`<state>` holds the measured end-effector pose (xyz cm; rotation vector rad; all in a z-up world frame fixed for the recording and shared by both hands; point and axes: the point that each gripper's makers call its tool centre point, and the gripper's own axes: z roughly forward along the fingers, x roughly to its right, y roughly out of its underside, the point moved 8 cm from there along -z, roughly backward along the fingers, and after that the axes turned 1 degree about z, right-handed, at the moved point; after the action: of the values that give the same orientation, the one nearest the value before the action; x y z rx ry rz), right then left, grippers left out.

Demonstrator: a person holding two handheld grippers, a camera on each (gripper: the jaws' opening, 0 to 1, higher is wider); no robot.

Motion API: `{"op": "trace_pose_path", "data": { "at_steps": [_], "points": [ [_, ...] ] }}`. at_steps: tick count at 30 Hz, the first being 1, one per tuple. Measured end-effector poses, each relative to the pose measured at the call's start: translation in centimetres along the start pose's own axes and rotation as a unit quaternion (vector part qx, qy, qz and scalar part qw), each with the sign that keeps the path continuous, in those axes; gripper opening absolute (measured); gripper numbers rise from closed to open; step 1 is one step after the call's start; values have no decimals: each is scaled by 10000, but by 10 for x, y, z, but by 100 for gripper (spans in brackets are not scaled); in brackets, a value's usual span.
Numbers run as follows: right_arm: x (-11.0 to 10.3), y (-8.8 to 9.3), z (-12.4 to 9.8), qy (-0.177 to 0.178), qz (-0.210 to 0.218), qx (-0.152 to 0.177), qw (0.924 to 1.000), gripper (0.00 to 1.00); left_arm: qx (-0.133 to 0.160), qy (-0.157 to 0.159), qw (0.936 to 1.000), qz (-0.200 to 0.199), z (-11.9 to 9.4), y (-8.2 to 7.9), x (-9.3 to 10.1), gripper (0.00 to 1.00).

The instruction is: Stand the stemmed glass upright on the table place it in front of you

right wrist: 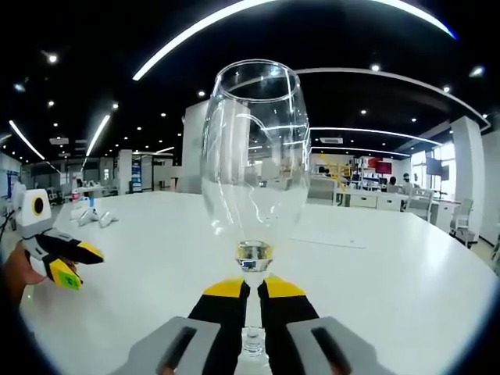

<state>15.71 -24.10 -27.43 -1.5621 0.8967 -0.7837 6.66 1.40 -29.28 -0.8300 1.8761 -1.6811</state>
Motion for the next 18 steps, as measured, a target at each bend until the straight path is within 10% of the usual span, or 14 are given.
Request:
{"op": "trace_pose_path", "data": {
  "at_steps": [18],
  "points": [
    [0,-9,0,7,-43,175,9998,11,23,-30,10000,21,-1,-1,-3,36]
  ]
}}
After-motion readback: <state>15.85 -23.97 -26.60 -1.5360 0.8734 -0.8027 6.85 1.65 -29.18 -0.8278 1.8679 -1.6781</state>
